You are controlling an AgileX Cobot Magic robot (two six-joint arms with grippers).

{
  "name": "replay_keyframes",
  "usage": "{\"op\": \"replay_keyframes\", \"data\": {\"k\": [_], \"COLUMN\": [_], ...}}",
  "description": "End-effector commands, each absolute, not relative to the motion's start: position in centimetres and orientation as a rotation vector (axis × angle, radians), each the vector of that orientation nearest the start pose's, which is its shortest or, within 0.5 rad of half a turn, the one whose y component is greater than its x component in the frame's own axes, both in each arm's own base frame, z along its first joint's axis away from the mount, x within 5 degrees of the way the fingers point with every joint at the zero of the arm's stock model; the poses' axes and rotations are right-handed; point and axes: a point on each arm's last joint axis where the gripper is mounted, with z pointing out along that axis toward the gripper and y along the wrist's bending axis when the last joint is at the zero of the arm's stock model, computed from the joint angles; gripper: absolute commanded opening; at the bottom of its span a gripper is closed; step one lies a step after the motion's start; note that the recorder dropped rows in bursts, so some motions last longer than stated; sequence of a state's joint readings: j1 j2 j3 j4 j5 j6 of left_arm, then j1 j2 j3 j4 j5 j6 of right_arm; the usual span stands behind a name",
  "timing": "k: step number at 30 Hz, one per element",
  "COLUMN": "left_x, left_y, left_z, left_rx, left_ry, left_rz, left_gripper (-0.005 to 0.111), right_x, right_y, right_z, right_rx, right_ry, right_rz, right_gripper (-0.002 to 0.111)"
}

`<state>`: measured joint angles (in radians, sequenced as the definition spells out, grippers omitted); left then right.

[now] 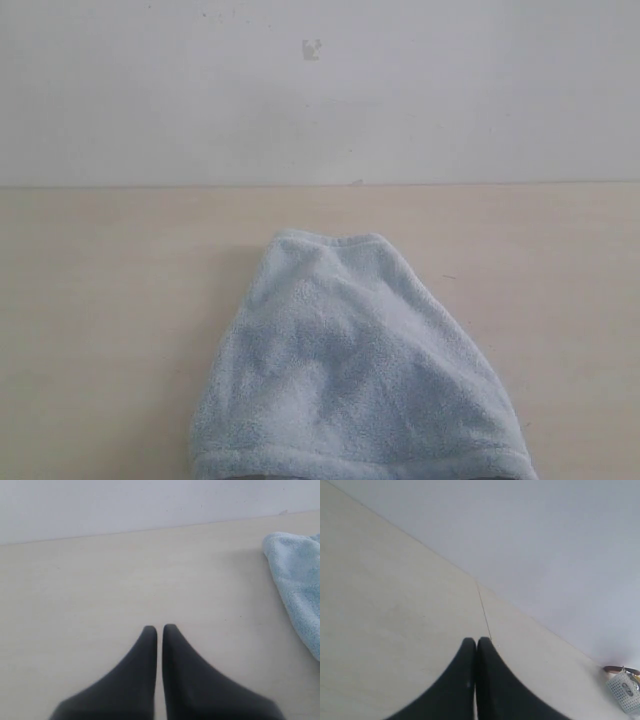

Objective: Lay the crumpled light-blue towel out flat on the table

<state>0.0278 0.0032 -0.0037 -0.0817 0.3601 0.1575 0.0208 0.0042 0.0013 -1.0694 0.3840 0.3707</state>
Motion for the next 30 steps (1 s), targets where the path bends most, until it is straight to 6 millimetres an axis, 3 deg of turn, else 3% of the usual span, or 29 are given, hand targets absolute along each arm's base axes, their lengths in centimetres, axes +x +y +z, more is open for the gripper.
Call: {"op": "replay_keyframes", "data": {"k": [1,6,10,13,15,18,22,26,28,30], "left_x": [5.3,5.3,5.3,5.3,5.3,5.3,5.3,5.3,5.3,5.3], "left_y": [-0.1,-0.1,-0.1,-0.1,-0.1,-0.1,-0.1,-0.1,-0.1,-0.1], "left_z": [18.1,18.1,18.1,18.1,18.1,18.1,18.1,18.1,18.1,18.1], "left_rx": [0.059,0.059,0.059,0.059,0.059,0.059,0.059,0.059,0.059,0.059], "left_ry": [1.836,1.836,1.836,1.836,1.836,1.836,1.836,1.836,1.836,1.836], "left_rz": [0.036,0.036,0.036,0.036,0.036,0.036,0.036,0.036,0.036,0.036], "left_gripper": [0.004,0.004,0.004,0.004,0.004,0.004,0.004,0.004,0.004,0.004], "right_x": [5.2,5.5,5.6,5.0,3.7,3.3,3.3,2.3,1.5,2.0], "right_y": [-2.9,-1.9,0.5,2.5,4.6,5.0,4.4,-1.1,-3.4,-3.8], "right_z": [19.7,20.3,21.5,22.6,23.7,24.0,24.6,28.9,29.8,29.2], "right_rx": [-0.356,-0.434,-0.585,-0.559,-0.558,-0.51,-0.345,0.311,0.554,0.512], "right_ry": [1.683,1.581,1.363,1.219,1.077,1.075,1.061,0.688,0.592,0.771], "right_rz": [-0.793,-0.72,-0.547,-0.225,0.172,0.36,0.491,0.507,0.407,0.104], "right_gripper": [0.0,0.0,0.0,0.0,0.0,0.0,0.0,0.0,0.0,0.0]}}
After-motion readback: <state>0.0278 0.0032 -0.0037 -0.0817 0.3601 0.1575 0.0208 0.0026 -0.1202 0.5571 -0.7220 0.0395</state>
